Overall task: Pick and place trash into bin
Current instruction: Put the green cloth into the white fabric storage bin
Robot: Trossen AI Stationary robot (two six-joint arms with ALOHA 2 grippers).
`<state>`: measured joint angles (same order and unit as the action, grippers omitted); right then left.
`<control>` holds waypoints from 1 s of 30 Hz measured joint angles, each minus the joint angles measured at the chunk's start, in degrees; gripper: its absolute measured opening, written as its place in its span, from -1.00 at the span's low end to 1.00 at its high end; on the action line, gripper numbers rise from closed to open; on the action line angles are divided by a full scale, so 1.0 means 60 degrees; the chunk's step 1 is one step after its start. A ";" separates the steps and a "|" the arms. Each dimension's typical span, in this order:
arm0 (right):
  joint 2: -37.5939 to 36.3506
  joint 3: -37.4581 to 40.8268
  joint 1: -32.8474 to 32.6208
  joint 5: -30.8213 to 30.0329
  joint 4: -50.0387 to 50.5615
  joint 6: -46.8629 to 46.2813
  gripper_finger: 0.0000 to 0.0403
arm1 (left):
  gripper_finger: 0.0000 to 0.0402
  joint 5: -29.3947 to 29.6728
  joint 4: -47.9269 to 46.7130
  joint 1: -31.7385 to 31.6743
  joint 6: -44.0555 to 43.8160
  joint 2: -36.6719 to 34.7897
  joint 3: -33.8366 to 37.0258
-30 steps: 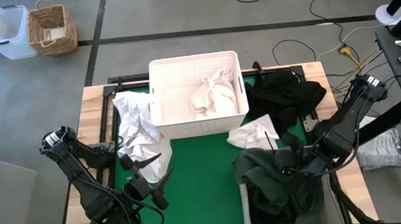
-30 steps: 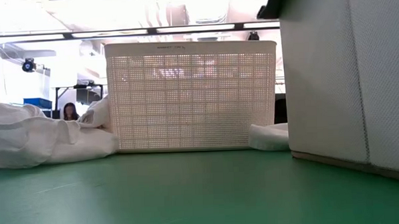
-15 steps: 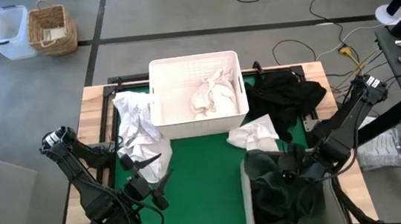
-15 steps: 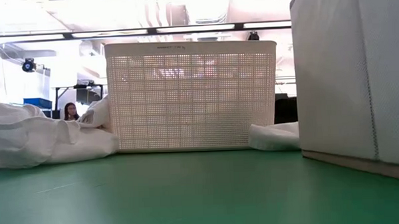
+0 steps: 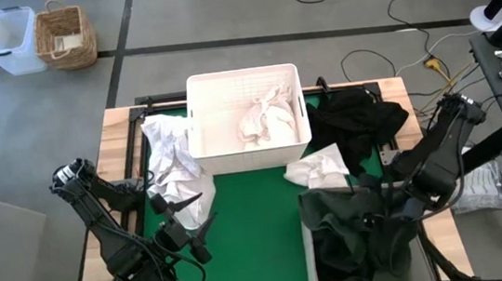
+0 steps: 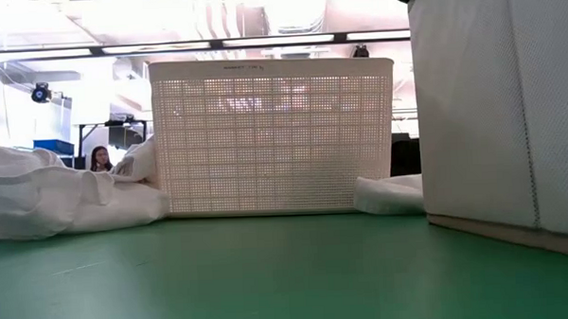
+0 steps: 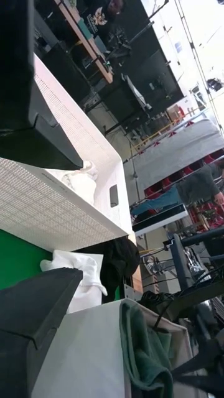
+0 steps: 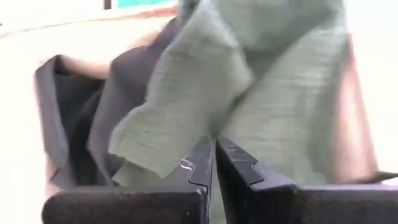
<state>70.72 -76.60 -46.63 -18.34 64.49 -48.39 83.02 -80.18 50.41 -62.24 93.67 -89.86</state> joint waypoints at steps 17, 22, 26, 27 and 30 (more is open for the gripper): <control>0.1121 -0.0470 0.0809 -0.1681 -0.0821 0.3558 -0.94 | 0.23 -0.0004 0.0033 0.0000 0.0000 0.0000 0.0000; 0.1822 -0.0473 0.0986 -0.0770 -0.1168 0.3892 -0.94 | 0.23 -0.0004 0.0043 0.0000 0.0000 0.0000 0.0000; 0.2250 -0.0473 0.0994 0.0309 -0.1162 0.3815 -0.94 | 0.23 -0.0007 0.0055 0.0000 0.0000 0.0000 0.0000; 0.2341 -0.0473 0.0990 0.0561 -0.1158 0.3752 -0.94 | 0.23 -0.0005 0.0062 0.0000 0.0000 0.0000 0.0000; 0.2520 -0.0473 0.0974 0.1284 -0.1123 0.3480 -0.94 | 0.23 -0.0007 0.0091 0.0000 0.0000 0.0000 0.0000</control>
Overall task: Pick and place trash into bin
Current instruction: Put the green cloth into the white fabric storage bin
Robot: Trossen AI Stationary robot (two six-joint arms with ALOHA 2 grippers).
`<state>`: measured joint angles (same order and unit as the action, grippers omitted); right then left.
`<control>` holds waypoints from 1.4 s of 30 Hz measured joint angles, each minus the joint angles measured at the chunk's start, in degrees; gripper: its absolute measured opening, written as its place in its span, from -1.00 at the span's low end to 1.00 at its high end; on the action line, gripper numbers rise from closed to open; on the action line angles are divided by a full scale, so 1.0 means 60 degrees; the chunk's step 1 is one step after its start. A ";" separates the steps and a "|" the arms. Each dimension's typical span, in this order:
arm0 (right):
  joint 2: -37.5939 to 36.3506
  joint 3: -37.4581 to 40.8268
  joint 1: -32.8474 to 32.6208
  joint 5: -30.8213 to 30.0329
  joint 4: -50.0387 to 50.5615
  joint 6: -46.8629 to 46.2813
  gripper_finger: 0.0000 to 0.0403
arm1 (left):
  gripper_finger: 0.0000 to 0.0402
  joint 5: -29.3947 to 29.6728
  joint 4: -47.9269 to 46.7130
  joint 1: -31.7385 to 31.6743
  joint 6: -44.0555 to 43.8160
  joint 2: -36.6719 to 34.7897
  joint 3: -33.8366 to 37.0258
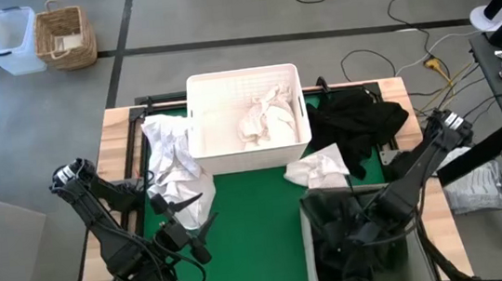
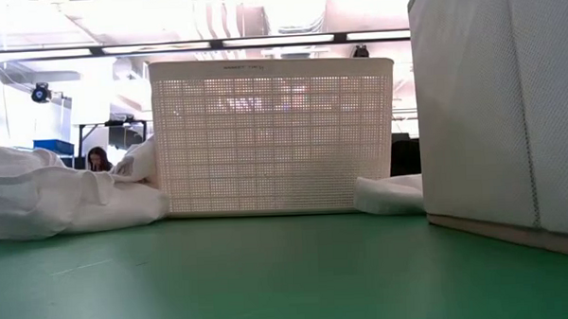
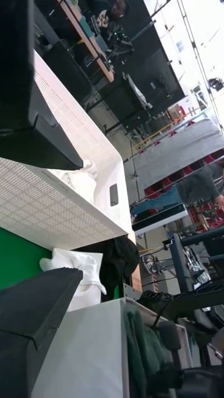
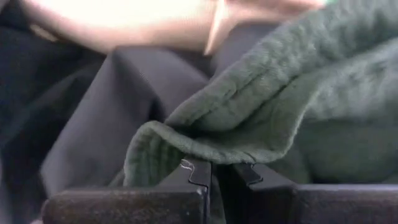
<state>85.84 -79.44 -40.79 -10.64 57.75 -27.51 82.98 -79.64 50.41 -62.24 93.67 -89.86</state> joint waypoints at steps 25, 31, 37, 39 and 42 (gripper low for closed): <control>-0.1888 0.0015 -0.2832 -0.1614 0.2310 -0.6133 -0.94 | 0.23 -0.0504 0.0032 0.0000 0.0244 0.0004 0.0000; -0.2313 0.0015 -0.2551 -0.3738 0.2398 -0.4647 -0.94 | 0.23 -0.0429 0.0042 -0.0010 0.0253 0.0004 0.0000; -0.2495 0.0015 -0.1781 -0.5009 0.2399 -0.3372 -0.94 | 0.23 -0.0338 0.0211 -0.0035 0.0251 0.0004 0.0000; -0.2551 0.0015 -0.1413 -0.4979 0.2455 -0.3061 -0.94 | 0.23 -0.0232 0.0264 -0.0055 0.0251 0.0004 0.0000; -0.2677 0.0015 -0.0790 -0.4736 0.2935 -0.2953 -0.94 | 0.23 -0.0171 0.0327 -0.0095 0.0253 0.0004 0.0000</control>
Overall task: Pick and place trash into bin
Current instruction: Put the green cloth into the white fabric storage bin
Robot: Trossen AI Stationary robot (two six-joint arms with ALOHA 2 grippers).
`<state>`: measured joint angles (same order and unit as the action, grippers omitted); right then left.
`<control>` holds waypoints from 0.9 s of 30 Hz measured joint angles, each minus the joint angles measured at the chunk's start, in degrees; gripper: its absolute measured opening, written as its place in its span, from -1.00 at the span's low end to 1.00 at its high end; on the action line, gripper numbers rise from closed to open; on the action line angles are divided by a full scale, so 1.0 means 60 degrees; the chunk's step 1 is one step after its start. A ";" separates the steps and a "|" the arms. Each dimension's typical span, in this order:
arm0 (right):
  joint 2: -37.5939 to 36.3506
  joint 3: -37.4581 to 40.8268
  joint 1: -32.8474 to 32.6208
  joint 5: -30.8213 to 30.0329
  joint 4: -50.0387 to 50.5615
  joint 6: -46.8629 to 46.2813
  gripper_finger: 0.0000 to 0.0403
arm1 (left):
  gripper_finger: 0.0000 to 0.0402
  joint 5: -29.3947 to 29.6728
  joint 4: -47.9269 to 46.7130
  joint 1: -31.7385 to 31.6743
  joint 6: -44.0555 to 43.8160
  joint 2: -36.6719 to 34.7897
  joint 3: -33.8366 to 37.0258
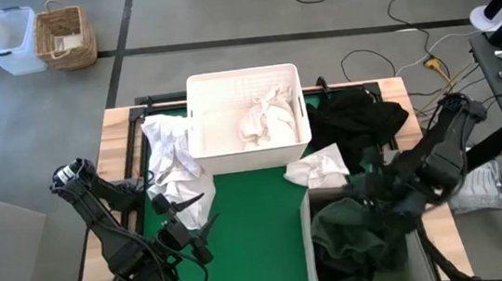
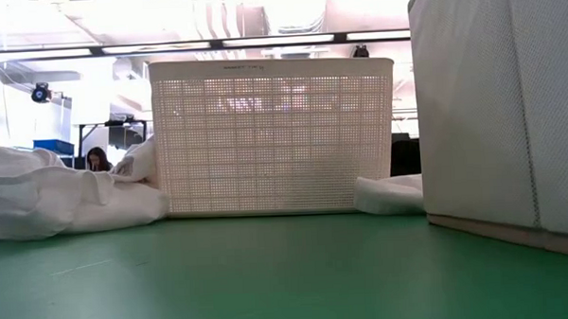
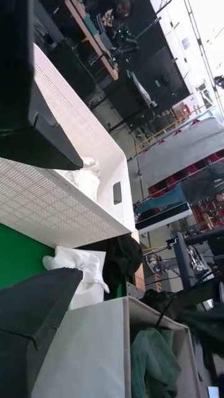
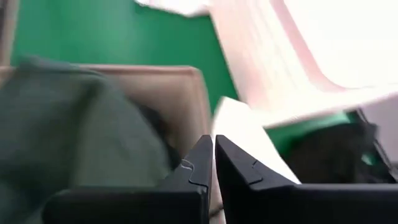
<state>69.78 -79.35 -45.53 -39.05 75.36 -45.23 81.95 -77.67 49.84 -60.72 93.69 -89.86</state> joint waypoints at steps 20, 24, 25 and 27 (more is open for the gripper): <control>-0.0726 0.0800 0.0698 0.0226 0.1502 -0.1409 -0.94 | 0.23 0.0000 0.0030 -0.0018 0.0002 0.0000 0.0000; -0.0531 0.1294 0.0698 0.0689 0.0572 -0.1214 -0.94 | 0.23 0.0000 0.0028 -0.0018 0.0002 -0.0001 0.0000; -0.0494 0.1394 0.0698 0.0817 0.0248 -0.1049 -0.94 | 0.23 0.0000 0.0029 -0.0018 0.0002 0.0000 0.0000; -0.0398 0.1520 0.0698 0.1043 -0.0273 -0.0826 -0.94 | 0.23 0.0000 0.0030 -0.0018 0.0002 0.0000 0.0000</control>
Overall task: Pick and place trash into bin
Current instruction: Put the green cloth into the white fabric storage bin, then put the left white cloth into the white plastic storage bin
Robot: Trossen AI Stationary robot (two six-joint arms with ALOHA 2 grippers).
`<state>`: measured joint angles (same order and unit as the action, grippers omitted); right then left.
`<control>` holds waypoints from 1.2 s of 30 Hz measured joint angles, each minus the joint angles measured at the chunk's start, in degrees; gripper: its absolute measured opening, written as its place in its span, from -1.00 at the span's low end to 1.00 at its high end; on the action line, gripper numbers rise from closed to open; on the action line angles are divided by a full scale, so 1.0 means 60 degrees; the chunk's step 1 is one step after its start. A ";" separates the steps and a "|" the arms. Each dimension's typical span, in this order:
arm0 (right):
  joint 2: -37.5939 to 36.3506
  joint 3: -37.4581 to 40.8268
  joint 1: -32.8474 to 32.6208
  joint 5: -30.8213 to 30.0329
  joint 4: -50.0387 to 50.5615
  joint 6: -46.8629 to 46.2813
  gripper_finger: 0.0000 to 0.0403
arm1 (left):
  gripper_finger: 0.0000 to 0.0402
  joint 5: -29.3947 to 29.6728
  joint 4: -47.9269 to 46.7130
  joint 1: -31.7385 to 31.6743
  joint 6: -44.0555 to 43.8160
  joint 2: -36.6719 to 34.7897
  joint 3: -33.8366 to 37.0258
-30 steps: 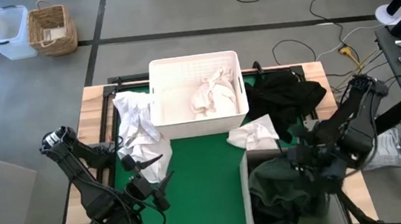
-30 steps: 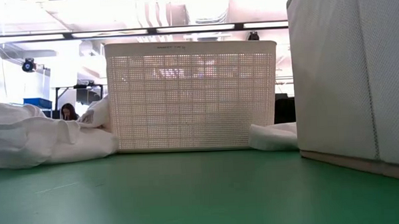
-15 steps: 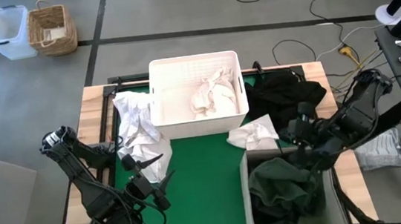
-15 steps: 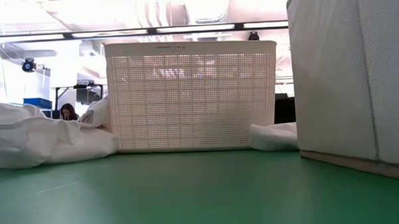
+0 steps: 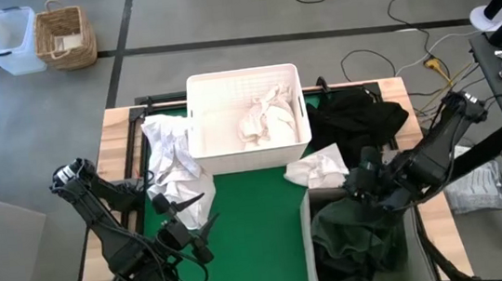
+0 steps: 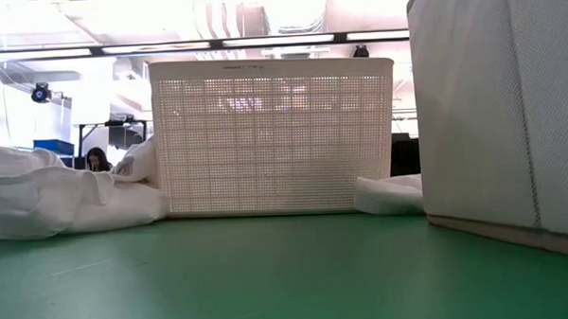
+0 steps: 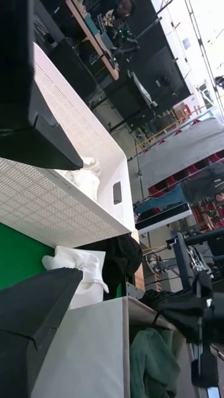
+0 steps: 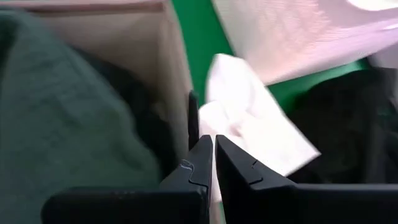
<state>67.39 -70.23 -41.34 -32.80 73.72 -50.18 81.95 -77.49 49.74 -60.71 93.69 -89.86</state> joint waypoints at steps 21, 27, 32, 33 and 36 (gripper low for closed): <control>0.0464 -0.0761 -0.0028 0.0107 -0.0258 0.0593 -0.94 | 0.23 -0.0060 0.0018 0.0000 -0.0003 0.0000 0.0000; 0.0485 -0.1388 -0.0066 -0.0573 -0.0257 0.1329 -0.94 | 0.23 -0.0116 0.0074 0.0000 -0.0004 0.0000 0.0000; 0.0482 -0.1716 -0.0069 -0.1167 -0.0274 0.1873 -0.94 | 0.23 -0.0457 0.0095 -0.0051 -0.0398 0.0000 0.0000; 0.0482 -0.1755 -0.0066 -0.1328 -0.0267 0.1969 -0.94 | 0.23 -0.0682 0.0098 -0.0108 -0.0606 0.0000 0.0000; 0.0480 -0.1828 -0.0066 -0.1700 -0.0271 0.2230 -0.94 | 0.22 -0.1654 0.0106 -0.0375 -0.1194 0.0000 0.0009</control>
<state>70.27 -81.20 -41.74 -43.00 72.10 -36.80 72.03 -76.86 47.49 -67.87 93.69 -89.81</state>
